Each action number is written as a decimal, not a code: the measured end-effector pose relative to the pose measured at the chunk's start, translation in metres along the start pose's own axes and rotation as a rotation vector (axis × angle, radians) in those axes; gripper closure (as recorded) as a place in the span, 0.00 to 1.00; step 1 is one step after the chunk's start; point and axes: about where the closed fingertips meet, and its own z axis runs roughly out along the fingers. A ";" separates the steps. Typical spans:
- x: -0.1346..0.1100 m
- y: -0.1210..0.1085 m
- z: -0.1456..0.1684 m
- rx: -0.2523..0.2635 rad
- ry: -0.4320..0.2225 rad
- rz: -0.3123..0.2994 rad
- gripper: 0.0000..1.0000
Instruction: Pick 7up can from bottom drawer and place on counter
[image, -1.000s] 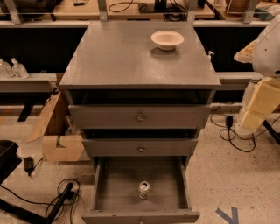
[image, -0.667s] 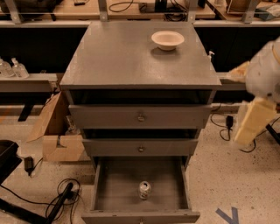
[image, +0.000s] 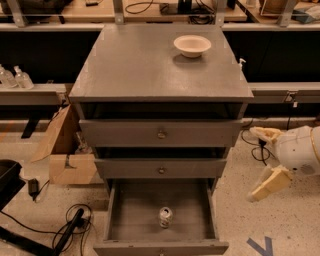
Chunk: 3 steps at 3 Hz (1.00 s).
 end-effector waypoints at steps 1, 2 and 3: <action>0.024 -0.019 0.029 0.080 -0.202 -0.001 0.00; 0.040 -0.027 0.047 0.087 -0.261 -0.055 0.00; 0.043 -0.028 0.051 0.081 -0.265 -0.053 0.00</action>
Offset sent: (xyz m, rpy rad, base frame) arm 0.0478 -0.0188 -0.0870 0.2336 -0.1626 0.0376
